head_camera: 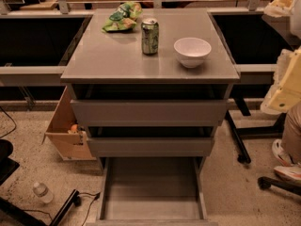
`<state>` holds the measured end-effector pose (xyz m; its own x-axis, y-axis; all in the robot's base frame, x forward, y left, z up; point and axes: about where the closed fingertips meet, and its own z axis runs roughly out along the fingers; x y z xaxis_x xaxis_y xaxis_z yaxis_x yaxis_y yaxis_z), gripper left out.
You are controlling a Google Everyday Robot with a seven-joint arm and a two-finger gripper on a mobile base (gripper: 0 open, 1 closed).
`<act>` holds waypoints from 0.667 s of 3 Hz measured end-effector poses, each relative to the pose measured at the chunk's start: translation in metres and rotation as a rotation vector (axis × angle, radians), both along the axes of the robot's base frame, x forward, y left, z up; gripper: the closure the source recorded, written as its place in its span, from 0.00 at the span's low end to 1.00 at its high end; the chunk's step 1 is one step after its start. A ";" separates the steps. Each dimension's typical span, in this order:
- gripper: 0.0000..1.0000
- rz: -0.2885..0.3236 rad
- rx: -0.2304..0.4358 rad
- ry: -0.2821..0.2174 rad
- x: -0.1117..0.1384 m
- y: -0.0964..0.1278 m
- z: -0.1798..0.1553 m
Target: Place green can into bottom drawer
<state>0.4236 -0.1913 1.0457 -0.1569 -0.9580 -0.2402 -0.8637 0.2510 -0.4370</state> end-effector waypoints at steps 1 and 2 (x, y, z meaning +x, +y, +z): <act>0.00 0.000 0.000 0.000 0.000 0.000 0.000; 0.00 0.042 0.049 -0.060 0.030 0.004 0.010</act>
Offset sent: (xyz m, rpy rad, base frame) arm 0.0803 0.0043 0.0132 0.1266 -0.1248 0.1038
